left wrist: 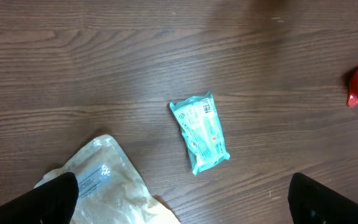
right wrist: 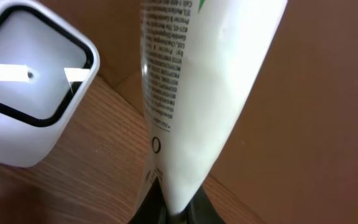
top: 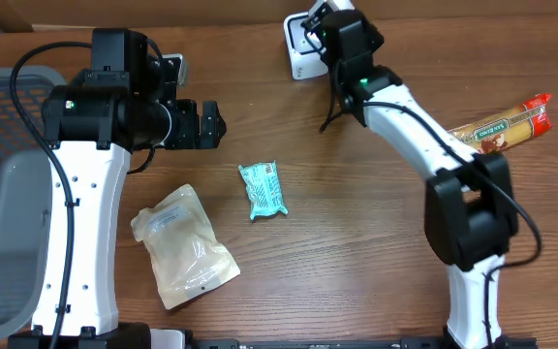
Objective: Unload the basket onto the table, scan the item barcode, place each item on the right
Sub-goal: 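Carry the Pantene tube to the white scanner and hold it there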
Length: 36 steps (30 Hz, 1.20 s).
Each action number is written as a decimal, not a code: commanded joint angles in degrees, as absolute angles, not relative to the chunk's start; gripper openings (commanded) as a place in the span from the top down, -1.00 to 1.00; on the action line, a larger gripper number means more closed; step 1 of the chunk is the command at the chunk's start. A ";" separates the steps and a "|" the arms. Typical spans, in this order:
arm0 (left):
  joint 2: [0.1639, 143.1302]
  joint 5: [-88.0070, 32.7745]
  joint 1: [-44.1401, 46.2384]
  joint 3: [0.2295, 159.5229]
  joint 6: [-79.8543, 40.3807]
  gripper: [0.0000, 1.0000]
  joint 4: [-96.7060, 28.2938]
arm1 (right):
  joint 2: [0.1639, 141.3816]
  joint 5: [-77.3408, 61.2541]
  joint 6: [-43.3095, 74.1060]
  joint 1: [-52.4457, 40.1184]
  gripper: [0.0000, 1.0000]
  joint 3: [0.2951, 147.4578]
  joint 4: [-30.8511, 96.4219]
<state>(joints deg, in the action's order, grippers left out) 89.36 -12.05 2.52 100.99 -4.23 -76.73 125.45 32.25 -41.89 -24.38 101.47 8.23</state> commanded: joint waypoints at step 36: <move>88.01 -12.93 2.37 102.52 -3.16 -0.99 -76.66 | 136.66 42.94 -55.75 -26.37 0.92 102.65 -7.25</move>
<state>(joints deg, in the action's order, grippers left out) 89.36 -12.05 2.52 100.99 -4.23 -76.73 137.86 40.18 -56.84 -26.35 101.47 -5.56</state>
